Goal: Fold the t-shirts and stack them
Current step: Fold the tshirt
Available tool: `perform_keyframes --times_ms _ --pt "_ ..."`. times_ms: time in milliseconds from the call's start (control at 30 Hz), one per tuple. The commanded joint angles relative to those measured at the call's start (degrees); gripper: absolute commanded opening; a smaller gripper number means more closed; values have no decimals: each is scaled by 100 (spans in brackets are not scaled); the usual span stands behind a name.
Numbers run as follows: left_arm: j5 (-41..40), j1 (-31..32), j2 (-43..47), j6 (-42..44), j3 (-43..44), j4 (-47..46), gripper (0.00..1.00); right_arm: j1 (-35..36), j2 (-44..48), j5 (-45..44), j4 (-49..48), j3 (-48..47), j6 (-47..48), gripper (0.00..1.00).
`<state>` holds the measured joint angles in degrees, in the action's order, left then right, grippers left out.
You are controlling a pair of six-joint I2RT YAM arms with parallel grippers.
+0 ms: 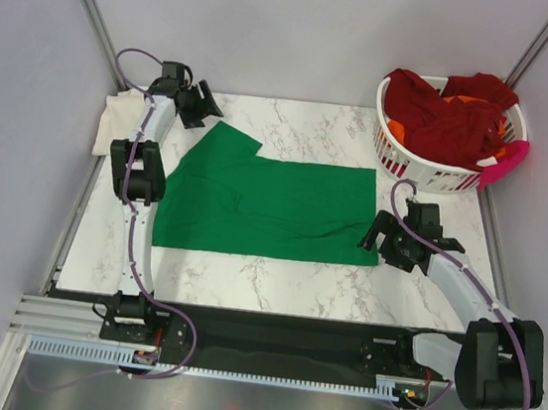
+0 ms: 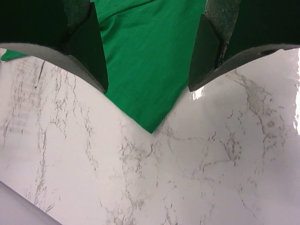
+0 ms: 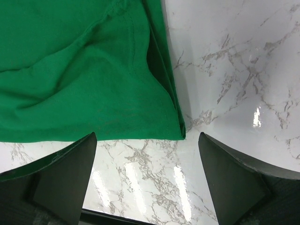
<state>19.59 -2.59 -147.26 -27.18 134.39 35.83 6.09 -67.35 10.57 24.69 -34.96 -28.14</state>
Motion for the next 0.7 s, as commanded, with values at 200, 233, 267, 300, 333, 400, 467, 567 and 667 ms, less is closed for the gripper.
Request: perform_keyframes --times_ms 200,233,267,300,333,400,467,567,667 --pt "325 -119 -373 310 272 -261 77 -20 -147 42 -271 -143 116 98" --pt "569 -128 -408 258 255 -270 77 -20 -181 42 -280 -143 116 98" --pt "685 -128 -470 135 229 -261 76 -20 -225 33 -289 -151 125 98" --pt "947 -128 -496 64 202 -261 76 -20 -243 33 -306 -160 133 98" --pt "1054 -119 -523 -58 150 -261 75 -20 -278 33 -315 -160 133 98" --pt "1169 -93 -523 -164 44 -261 75 -11 -287 42 -315 -187 133 98" --pt "1336 -40 -549 -261 -79 -261 74 -11 -278 42 -324 -187 142 98" --pt "1600 30 -575 -332 -71 -261 71 -11 -270 51 -324 -187 142 98" --pt "1539 57 -585 -341 -53 -261 64 -20 -235 77 -315 -178 142 98"
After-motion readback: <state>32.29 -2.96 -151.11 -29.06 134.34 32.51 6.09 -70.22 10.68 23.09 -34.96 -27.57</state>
